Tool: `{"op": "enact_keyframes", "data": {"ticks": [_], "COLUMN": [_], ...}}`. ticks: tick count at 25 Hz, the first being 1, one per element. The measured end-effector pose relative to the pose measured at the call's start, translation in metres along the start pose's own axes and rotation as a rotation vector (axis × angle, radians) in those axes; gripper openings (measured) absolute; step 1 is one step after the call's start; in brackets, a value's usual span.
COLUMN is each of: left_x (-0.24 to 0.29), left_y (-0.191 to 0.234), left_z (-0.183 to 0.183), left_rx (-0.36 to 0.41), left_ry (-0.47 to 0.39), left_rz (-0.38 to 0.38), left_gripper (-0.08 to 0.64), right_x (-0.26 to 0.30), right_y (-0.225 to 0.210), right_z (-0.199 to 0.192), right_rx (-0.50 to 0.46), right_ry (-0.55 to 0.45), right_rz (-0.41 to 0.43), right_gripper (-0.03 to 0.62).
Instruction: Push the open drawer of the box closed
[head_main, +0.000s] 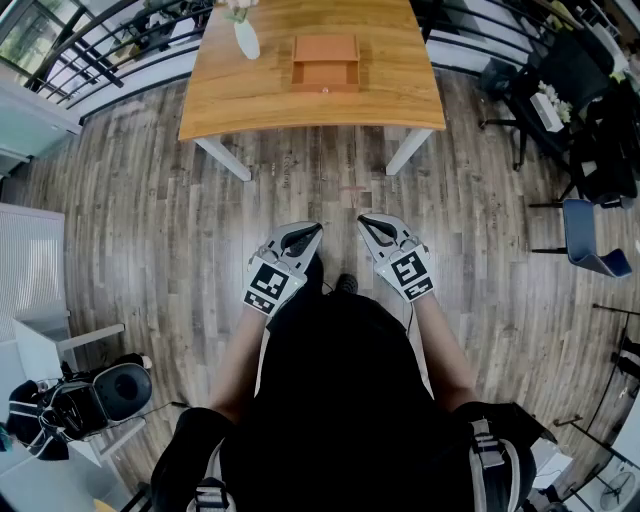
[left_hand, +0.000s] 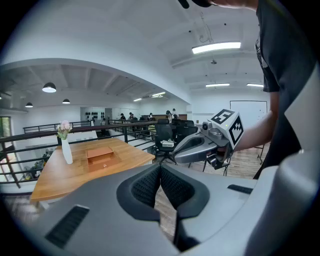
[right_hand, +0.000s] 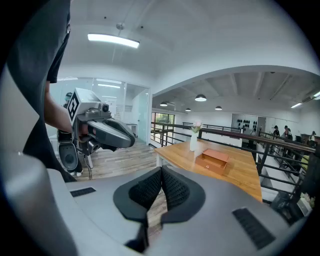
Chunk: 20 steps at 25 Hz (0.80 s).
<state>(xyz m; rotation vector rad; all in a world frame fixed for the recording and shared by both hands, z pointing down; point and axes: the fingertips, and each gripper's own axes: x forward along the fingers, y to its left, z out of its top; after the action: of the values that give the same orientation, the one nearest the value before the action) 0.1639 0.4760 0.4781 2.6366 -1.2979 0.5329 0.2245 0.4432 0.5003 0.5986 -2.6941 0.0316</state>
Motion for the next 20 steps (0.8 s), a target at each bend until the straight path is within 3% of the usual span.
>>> {"op": "enact_keyframes", "data": {"ticks": [11, 20], "left_x": [-0.021, -0.026], "left_y": [-0.001, 0.011], "left_z": [-0.016, -0.026], "left_rx": [-0.025, -0.017], "left_ry": [-0.005, 0.0], "left_rz": [0.031, 0.035], "left_gripper": [0.024, 0.024], "right_x": [0.002, 0.012], "right_y": [0.02, 0.02], "right_z": [-0.012, -0.016], "right_rx": [-0.01, -0.003], "right_ry": [0.023, 0.026], "right_rz": [0.015, -0.038], "right_gripper": [0.014, 0.015]}}
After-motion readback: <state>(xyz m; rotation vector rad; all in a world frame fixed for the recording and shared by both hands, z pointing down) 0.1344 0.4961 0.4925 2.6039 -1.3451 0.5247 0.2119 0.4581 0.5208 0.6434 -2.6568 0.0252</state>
